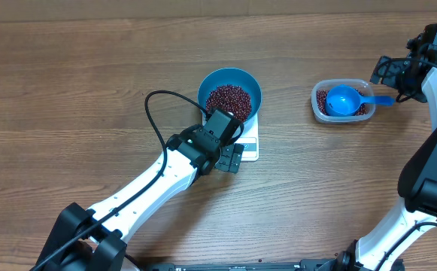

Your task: Scoop item into bowl and weigh 150g on scale

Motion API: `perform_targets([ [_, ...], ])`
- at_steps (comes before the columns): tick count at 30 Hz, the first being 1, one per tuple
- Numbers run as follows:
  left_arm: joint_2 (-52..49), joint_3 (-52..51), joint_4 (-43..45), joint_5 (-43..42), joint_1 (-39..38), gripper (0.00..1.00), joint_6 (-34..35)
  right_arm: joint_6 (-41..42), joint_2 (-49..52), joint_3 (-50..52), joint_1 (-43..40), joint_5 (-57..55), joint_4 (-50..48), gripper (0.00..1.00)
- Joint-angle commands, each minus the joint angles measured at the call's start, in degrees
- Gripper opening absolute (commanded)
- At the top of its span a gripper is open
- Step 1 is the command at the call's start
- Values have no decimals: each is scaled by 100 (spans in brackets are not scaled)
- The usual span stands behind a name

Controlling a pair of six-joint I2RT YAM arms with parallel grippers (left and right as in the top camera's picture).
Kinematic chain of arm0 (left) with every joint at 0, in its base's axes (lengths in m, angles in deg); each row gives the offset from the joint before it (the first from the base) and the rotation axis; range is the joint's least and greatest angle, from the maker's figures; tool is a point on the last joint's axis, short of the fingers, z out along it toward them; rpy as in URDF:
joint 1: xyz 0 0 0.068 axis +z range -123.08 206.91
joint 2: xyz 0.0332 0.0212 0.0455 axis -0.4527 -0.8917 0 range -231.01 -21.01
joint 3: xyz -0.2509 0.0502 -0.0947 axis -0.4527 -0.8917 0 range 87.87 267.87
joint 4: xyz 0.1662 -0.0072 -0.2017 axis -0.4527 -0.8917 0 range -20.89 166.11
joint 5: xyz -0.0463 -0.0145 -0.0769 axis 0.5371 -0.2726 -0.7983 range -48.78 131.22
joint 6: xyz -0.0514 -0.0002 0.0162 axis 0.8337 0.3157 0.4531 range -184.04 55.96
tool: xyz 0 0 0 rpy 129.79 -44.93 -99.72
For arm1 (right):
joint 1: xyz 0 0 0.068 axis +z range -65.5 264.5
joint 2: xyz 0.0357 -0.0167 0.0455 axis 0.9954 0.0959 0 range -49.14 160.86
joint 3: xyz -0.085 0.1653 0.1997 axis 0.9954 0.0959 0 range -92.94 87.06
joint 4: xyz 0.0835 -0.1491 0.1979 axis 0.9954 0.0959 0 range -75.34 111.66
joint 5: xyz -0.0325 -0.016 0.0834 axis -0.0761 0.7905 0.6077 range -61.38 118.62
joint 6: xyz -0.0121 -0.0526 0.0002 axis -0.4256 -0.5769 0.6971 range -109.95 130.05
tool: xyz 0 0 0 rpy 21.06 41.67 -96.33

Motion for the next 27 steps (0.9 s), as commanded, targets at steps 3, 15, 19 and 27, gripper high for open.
perform_targets([
  [3,-20,46,-229,407,26,100,299,57,-98,46,-7,-35,-35,100],
  [15,-20,46,-267,337,26,100,317,57,-98,46,-7,-35,-35,100],
  [19,-20,46,-284,337,26,100,315,57,-98,46,-7,-35,-35,100],
  [27,-20,46,-251,337,26,100,317,59,-98,46,-7,-35,-35,100],
])
